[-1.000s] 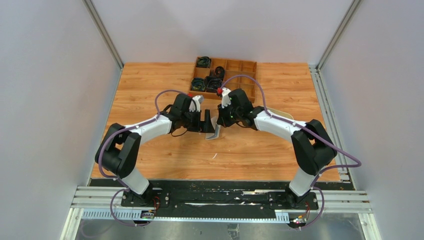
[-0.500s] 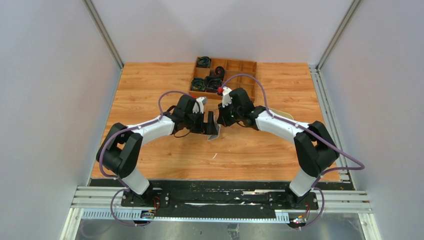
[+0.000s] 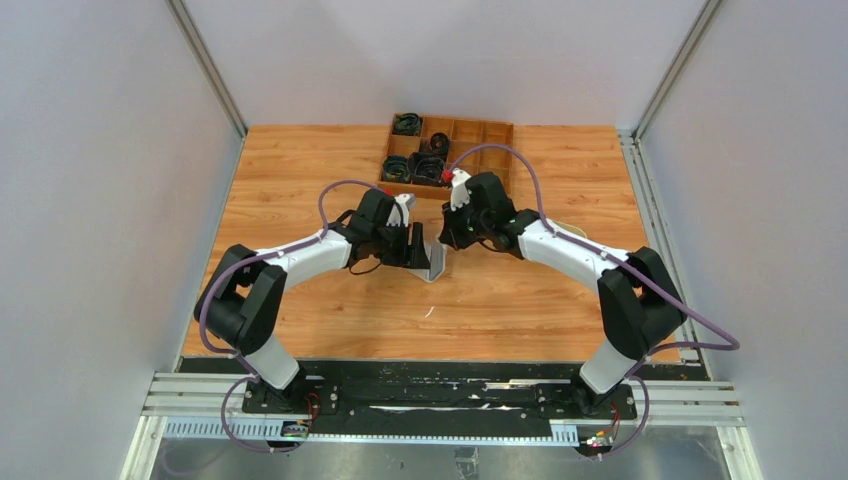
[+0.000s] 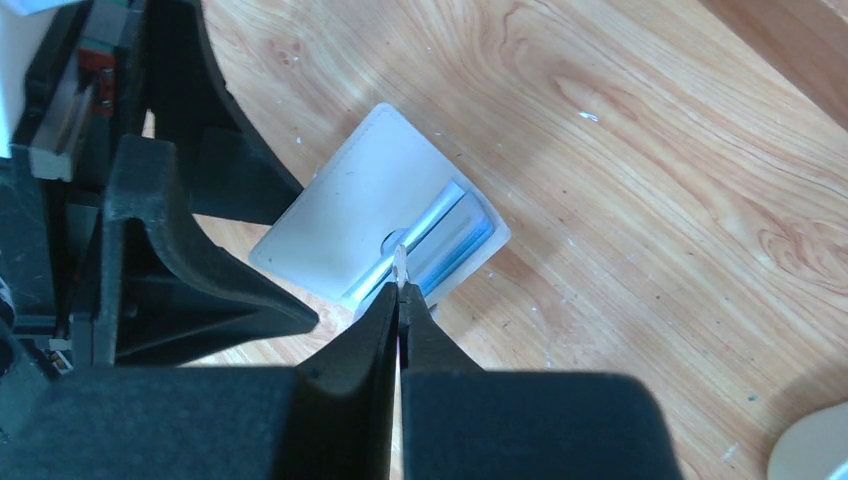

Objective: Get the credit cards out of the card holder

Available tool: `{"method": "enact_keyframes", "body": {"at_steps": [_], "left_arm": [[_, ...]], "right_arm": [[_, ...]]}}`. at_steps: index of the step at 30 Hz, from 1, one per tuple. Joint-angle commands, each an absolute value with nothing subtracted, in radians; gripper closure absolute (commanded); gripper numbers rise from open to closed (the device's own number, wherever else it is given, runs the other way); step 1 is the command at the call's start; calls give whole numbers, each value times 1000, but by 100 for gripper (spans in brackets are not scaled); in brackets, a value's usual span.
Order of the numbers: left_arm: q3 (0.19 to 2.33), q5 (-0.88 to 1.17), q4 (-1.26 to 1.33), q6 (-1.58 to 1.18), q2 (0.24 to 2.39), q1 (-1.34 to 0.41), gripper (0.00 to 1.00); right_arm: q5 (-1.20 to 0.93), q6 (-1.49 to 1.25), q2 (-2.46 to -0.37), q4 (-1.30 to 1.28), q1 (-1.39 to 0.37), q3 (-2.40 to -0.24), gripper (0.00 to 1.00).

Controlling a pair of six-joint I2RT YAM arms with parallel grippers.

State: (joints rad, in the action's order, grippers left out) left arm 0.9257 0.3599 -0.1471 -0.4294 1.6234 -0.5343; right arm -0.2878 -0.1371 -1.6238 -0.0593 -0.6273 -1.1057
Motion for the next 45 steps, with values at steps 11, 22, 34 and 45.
{"method": "enact_keyframes", "body": {"at_steps": [11, 22, 34, 45], "left_arm": [[893, 422, -25, -469, 1724, -538, 97], [839, 415, 70, -471, 1739, -537, 100], [659, 559, 642, -733, 1718, -516, 100], [554, 683, 1571, -1283, 1933, -443, 100]], "right_arm": [[-288, -123, -1579, -70, -526, -1009, 100], [-184, -105, -1431, -172, -450, -1053, 25], [-563, -369, -1422, 188, -479, -927, 24], [-777, -501, -1515, 389, -417, -924, 27]]}}
